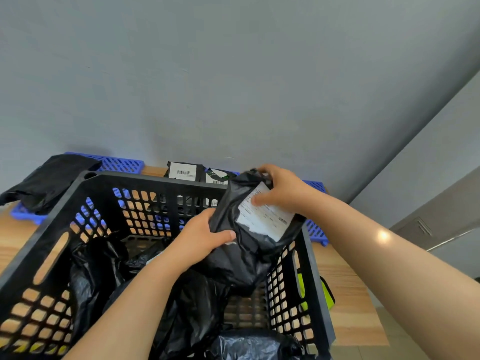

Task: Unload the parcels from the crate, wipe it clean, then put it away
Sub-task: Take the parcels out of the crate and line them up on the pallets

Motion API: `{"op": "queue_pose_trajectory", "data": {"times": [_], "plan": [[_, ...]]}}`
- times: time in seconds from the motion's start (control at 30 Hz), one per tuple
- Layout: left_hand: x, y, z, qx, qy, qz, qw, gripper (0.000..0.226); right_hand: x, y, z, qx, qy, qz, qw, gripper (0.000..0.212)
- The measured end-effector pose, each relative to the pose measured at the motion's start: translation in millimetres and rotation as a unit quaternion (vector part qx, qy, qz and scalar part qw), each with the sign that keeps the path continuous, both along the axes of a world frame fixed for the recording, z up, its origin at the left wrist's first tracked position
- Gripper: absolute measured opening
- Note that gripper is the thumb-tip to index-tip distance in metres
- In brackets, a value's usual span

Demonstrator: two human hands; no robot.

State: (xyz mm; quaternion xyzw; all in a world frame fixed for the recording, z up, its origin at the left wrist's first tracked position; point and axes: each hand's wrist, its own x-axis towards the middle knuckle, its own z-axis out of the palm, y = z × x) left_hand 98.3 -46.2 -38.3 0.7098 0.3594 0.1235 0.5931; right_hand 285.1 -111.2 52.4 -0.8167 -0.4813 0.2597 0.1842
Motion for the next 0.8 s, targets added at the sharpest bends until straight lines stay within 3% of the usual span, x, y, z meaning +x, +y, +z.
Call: {"op": "queue_pose_trajectory", "data": {"times": [0.1, 0.2, 0.37, 0.57, 0.8], "plan": [[1, 3, 0, -0.049, -0.053, 0.075, 0.995, 0.026, -3, -4, -10, 0.138, -0.114, -0.05, 0.983, 0.067], [2, 3, 1, -0.092, -0.112, 0.143, 0.979, 0.019, -9, -16, -21, 0.231, -0.134, -0.077, 0.961, 0.067], [10, -7, 4, -0.129, -0.161, 0.189, 0.96, 0.019, -18, -33, -48, 0.229, -0.011, -0.105, 0.968, 0.081], [34, -17, 12, -0.135, -0.198, 0.24, 0.941, 0.017, -17, -50, -60, 0.214, 0.098, -0.097, 0.967, 0.078], [86, -23, 24, -0.093, -0.175, 0.281, 0.939, 0.037, 10, -55, -67, 0.246, 0.213, -0.142, 0.935, 0.073]]}}
